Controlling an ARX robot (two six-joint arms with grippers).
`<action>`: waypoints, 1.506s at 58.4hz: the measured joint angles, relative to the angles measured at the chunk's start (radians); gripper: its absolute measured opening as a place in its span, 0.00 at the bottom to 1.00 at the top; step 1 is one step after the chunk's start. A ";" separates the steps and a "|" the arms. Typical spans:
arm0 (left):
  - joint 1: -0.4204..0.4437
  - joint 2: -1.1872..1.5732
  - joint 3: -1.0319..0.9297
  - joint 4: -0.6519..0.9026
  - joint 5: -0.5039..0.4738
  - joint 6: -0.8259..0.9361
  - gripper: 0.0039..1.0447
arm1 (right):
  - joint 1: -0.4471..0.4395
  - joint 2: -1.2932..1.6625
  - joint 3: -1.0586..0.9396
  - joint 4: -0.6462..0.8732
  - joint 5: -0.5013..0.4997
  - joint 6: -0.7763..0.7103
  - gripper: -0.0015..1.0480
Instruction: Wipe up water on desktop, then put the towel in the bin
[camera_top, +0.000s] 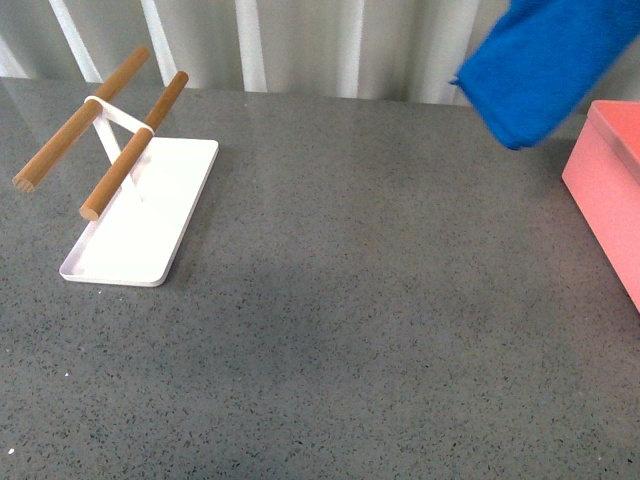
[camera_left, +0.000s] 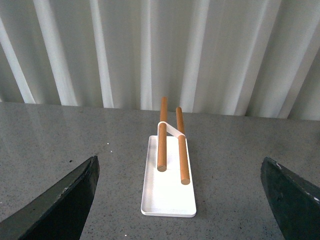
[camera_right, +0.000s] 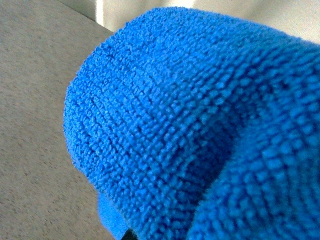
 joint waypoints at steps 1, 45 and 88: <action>0.000 0.000 0.000 0.000 0.000 0.000 0.94 | -0.008 -0.005 0.000 -0.008 0.000 0.000 0.05; 0.000 0.000 0.000 0.000 0.000 0.000 0.94 | -0.321 0.010 -0.027 -0.254 0.018 -0.001 0.05; 0.000 0.000 0.000 0.000 0.000 0.000 0.94 | -0.330 0.030 -0.033 -0.219 0.068 -0.003 0.83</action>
